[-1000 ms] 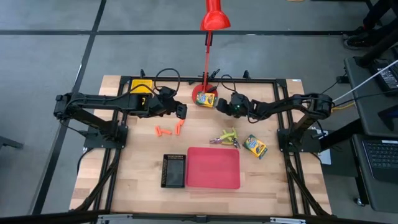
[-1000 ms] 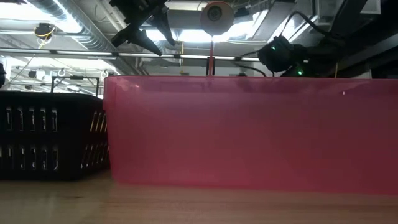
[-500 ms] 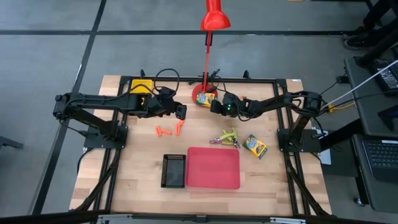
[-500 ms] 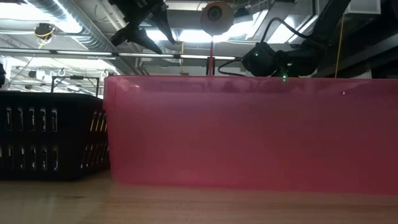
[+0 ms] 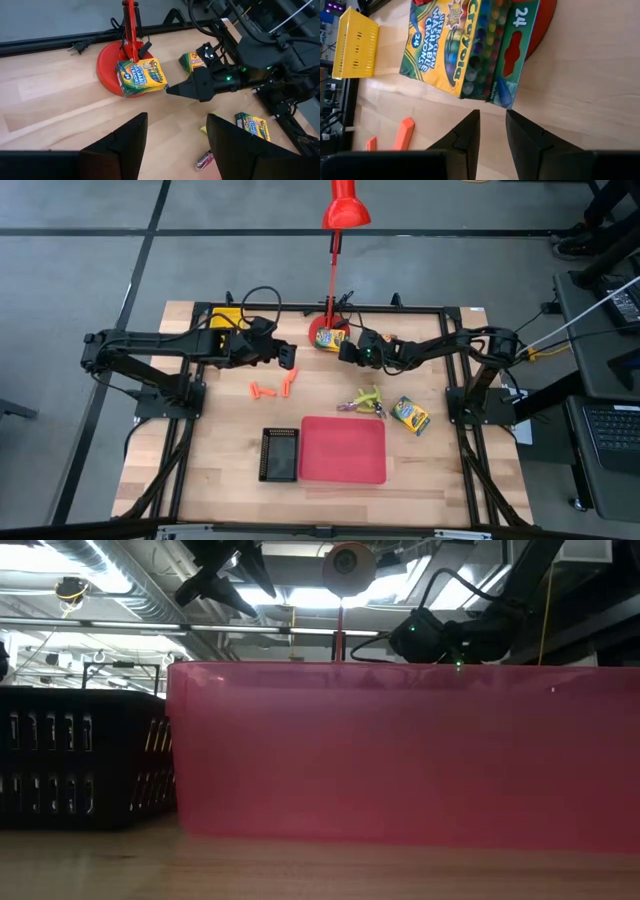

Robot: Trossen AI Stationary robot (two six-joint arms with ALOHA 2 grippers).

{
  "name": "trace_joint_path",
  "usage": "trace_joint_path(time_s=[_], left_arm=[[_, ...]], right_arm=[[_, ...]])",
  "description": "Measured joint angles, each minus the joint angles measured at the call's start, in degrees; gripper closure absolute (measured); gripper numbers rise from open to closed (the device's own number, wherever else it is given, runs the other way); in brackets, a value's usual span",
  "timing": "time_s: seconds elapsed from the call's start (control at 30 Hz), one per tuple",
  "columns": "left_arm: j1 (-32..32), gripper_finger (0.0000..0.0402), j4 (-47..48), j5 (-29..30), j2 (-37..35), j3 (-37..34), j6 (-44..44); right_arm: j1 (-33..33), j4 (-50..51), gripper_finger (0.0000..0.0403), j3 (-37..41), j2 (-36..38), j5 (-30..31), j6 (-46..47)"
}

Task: Pick & Place School Supplies
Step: Put the middle yellow crayon box into the red bin

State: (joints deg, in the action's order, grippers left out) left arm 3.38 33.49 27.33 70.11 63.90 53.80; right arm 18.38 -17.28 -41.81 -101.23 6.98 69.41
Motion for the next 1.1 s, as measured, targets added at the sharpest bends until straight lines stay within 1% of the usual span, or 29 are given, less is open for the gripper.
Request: trace_joint_path(time_s=[0.17,0.3,0.43,0.53,0.73,0.83,1.1], left_arm=[[-0.03,0.0201,0.05,-0.12,-0.2,0.0,0.04],[-0.03,0.0201,0.02,-0.11,-0.2,0.0,0.31],[-0.03,0.0201,-0.02,-0.02,-0.2,0.0,0.31],[-0.03,0.0201,-0.07,0.0,-0.2,0.0,0.31],[-0.03,0.0201,-0.28,0.0,-0.2,0.0,0.46],[-0.03,0.0201,-0.28,-0.04,-0.2,0.0,0.46],[-0.03,0.0201,-0.28,-0.16,-0.2,0.0,0.02]], right_arm=[[-0.62,0.64,0.0304,0.96,1.07,0.07,0.34],[-0.98,1.17,0.0304,2.99,4.26,-0.09,1.15],[-0.63,0.6,0.0304,6.03,6.48,2.51,4.95],[0.55,-0.91,0.0304,7.35,6.56,1.43,7.42],[1.5,-1.61,0.0304,6.5,6.54,1.61,8.15],[1.79,-1.75,0.0304,6.03,6.54,2.9,8.16],[2.15,-1.85,0.0304,4.18,5.4,2.2,7.65]])
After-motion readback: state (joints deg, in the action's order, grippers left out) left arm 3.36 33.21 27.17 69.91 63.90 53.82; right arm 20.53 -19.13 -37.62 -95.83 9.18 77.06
